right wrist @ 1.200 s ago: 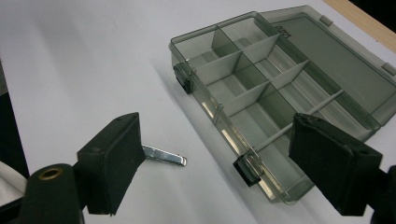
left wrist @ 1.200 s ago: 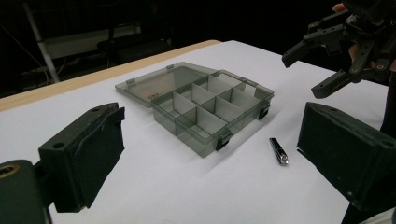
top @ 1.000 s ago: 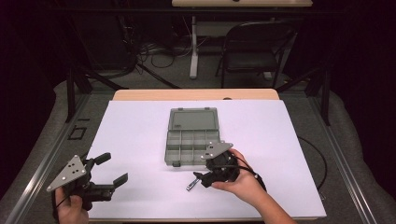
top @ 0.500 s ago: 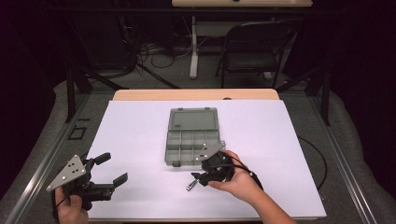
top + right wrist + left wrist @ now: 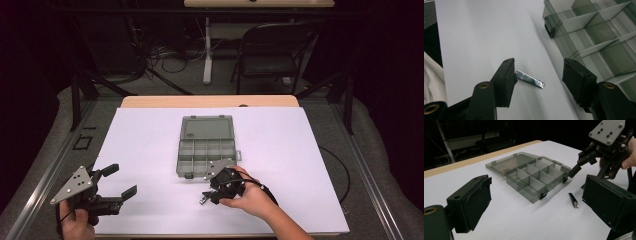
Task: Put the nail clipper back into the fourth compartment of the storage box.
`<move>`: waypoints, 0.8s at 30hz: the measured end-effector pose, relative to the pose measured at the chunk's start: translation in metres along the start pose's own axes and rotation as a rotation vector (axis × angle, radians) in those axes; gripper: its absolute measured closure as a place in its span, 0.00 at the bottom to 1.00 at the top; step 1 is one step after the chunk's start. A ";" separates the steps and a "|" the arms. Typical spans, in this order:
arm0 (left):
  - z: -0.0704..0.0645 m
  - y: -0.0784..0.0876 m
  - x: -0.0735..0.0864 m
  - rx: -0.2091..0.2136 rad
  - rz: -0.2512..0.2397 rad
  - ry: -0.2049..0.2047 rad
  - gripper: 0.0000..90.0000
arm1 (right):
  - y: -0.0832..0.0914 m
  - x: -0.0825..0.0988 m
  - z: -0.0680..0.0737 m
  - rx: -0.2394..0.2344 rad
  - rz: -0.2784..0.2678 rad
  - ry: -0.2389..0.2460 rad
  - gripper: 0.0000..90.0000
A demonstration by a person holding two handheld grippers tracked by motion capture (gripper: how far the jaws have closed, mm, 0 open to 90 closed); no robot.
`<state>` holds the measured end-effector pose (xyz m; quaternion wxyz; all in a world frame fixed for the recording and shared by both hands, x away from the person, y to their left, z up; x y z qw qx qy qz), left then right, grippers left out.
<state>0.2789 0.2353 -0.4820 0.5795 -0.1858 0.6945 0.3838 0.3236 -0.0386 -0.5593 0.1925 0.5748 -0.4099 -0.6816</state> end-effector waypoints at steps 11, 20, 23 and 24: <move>0.000 0.000 0.000 0.002 0.006 0.002 0.09 | -0.019 0.006 0.007 -0.044 0.063 0.030 0.48; 0.000 0.000 0.000 0.003 0.006 0.001 0.09 | -0.028 0.006 0.012 -0.077 0.070 0.070 0.49; 0.000 0.000 0.001 0.002 0.007 0.000 0.09 | -0.030 0.006 0.013 -0.086 0.071 0.084 0.50; 0.000 0.000 0.000 0.002 0.007 0.000 0.09 | -0.031 0.006 0.013 -0.091 0.074 0.090 0.50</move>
Point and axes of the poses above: each handheld gripper's, and its own axes: y roughly backward along the jaws, x roughly out of its underside, z roughly to its left, the point moved 7 cm from there along -y, roughly forward along the jaws, and after that the axes turned 5 degrees about -x, right-handed, at the moved point
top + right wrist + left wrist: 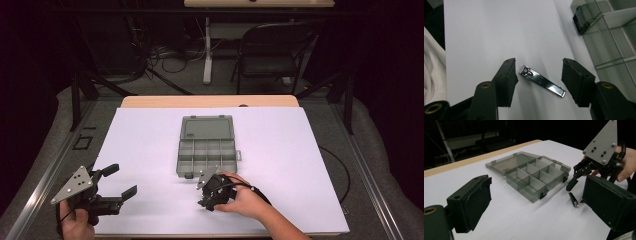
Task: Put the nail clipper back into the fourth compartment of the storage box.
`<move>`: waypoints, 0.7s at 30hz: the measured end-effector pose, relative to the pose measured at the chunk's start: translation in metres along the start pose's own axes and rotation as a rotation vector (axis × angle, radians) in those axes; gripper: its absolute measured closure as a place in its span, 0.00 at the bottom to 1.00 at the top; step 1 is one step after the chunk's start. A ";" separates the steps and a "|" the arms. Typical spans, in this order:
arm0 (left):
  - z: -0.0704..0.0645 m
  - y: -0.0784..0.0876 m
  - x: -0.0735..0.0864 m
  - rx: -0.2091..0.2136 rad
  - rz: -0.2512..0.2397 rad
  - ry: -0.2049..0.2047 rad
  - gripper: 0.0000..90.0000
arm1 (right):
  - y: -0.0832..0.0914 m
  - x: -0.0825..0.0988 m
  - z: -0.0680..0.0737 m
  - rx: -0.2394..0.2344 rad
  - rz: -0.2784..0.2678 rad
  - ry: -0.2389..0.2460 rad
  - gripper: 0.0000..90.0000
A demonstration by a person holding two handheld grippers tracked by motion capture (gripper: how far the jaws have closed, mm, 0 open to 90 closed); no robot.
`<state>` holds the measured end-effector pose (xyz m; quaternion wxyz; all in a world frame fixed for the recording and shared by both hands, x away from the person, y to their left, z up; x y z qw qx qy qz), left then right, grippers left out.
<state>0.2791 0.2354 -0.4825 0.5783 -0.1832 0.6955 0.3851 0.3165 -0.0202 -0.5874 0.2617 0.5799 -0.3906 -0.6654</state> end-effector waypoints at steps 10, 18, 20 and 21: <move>0.000 0.000 0.000 -0.001 -0.001 0.000 0.09 | -0.009 0.002 0.002 -0.028 0.027 0.014 0.51; 0.001 0.001 0.000 -0.005 -0.003 0.001 0.09 | -0.012 0.003 0.000 -0.035 0.036 0.023 0.54; 0.001 0.000 0.000 -0.002 -0.003 0.002 0.09 | -0.012 0.004 -0.002 -0.033 0.037 0.020 0.55; 0.001 0.000 0.000 -0.001 -0.002 0.002 0.10 | -0.011 0.004 -0.003 -0.039 0.036 0.014 0.55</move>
Point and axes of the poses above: each handheld gripper's, and its own axes: y roughly backward along the jaws, x roughly out of its underside, z roughly to its left, the point moved 7 cm from there along -y, roughly forward along the jaws, and after that the axes turned 5 degrees about -x, right-handed, at the moved point
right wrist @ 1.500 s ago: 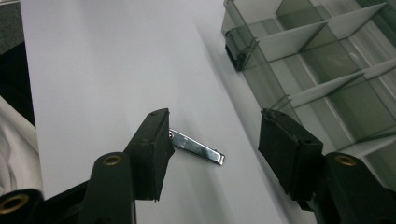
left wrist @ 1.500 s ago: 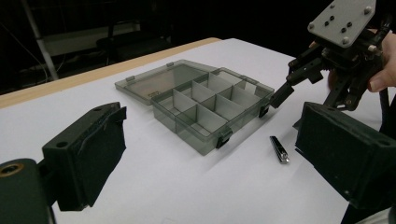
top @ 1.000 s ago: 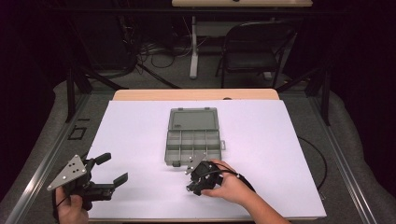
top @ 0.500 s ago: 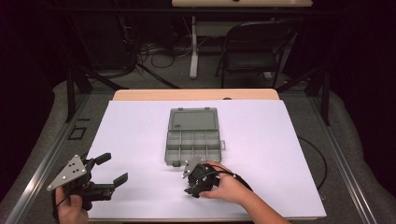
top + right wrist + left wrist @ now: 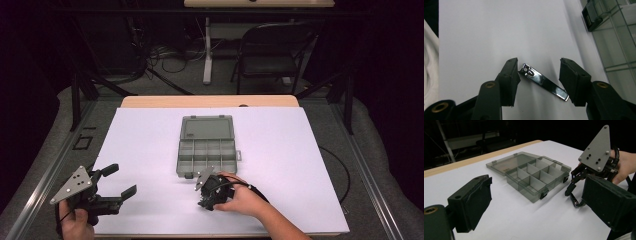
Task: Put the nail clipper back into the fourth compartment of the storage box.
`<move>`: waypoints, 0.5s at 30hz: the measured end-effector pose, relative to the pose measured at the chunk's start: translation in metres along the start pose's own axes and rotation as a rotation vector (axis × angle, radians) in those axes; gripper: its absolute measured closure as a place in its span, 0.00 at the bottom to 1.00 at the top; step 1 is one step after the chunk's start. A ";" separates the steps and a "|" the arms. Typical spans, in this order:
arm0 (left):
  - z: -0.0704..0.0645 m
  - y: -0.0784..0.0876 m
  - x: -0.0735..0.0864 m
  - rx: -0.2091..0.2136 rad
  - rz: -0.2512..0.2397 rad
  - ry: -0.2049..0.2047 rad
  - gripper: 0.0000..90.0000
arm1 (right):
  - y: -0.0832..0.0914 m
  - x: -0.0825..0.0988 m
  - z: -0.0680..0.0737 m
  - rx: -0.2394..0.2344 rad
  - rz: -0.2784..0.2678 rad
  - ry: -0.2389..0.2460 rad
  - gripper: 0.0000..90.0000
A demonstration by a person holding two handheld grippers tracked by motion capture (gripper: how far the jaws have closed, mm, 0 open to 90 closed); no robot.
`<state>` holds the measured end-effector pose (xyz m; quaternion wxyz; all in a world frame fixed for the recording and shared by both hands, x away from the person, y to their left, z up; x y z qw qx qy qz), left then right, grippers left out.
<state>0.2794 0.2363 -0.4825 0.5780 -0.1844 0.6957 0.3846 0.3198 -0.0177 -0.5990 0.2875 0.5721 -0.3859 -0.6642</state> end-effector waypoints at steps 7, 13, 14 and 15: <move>0.000 -0.001 0.000 0.000 0.000 0.000 0.10 | -0.002 0.002 0.000 -0.019 0.021 0.000 0.59; 0.000 -0.001 0.000 0.000 0.003 0.000 0.10 | -0.003 0.002 0.000 -0.037 0.019 -0.008 0.65; 0.000 -0.001 0.001 -0.002 0.003 0.001 0.10 | -0.003 0.002 0.000 -0.038 0.019 -0.010 0.65; 0.000 -0.001 0.001 -0.002 0.004 0.002 0.10 | -0.003 0.002 0.000 -0.039 0.021 -0.020 0.65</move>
Point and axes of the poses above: each handheld gripper's, and its own axes: y roughly backward along the jaws, x roughly out of its underside, z roughly to its left, the point moved 7 cm from there along -y, roughly forward along the jaws, and after that the axes turned 5 degrees about -x, right-handed, at the moved point
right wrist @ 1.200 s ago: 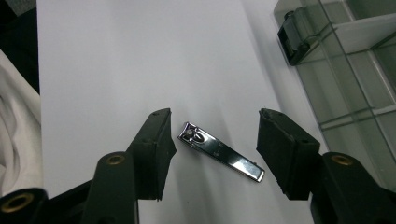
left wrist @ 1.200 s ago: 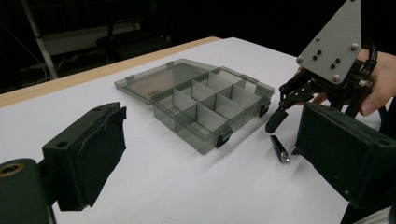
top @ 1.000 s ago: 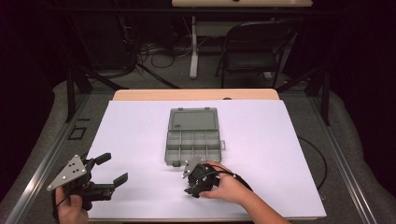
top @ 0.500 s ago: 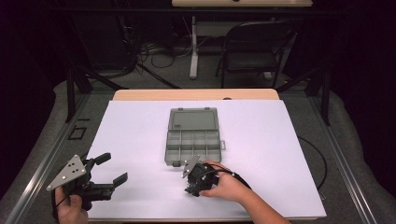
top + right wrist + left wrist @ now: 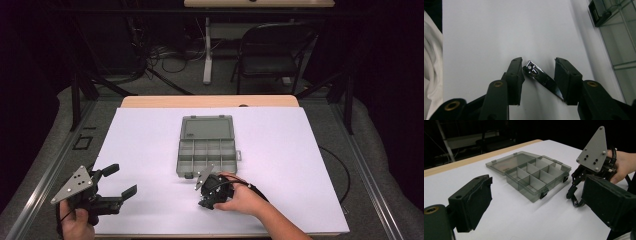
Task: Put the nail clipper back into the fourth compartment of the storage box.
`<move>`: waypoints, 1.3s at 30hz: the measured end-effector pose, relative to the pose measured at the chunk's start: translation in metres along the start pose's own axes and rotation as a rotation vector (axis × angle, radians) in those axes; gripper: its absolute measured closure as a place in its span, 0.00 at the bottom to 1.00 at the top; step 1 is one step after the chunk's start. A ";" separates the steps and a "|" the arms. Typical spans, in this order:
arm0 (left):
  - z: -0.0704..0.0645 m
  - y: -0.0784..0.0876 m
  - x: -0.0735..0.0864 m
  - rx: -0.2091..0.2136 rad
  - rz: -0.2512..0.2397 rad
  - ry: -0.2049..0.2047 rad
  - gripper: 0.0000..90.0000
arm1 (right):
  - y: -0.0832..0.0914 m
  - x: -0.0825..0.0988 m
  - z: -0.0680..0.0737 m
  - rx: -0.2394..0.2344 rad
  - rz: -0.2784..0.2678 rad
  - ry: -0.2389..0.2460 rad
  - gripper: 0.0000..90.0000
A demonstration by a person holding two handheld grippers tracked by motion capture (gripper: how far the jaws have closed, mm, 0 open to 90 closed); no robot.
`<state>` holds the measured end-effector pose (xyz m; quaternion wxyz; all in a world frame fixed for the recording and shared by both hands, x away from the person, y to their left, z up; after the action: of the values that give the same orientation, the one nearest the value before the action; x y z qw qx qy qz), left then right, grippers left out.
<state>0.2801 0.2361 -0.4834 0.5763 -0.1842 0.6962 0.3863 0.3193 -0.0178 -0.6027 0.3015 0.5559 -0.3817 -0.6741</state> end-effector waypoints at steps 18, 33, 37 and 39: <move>0.000 0.000 0.000 -0.002 0.002 -0.001 0.14 | 0.002 0.000 0.001 0.013 0.031 -0.041 0.84; 0.000 0.000 0.000 -0.002 0.002 -0.001 0.14 | 0.000 -0.003 0.001 0.020 0.081 -0.062 0.87; 0.001 0.001 0.000 -0.002 -0.001 0.003 0.14 | 0.000 -0.004 0.002 0.028 0.090 -0.076 0.88; 0.001 0.001 0.000 -0.002 -0.001 0.003 0.14 | 0.000 -0.004 0.002 0.034 0.099 -0.074 0.88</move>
<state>0.2803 0.2374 -0.4832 0.5755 -0.1858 0.6964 0.3864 0.3183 -0.0138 -0.6003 0.3107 0.5161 -0.4313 -0.6717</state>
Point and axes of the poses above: each handheld gripper's, and its own axes: y roughly backward along the jaws, x roughly out of its underside, z roughly to its left, the point moved 7 cm from there along -y, roughly forward along the jaws, and after that the axes turned 5 degrees about -x, right-handed, at the moved point
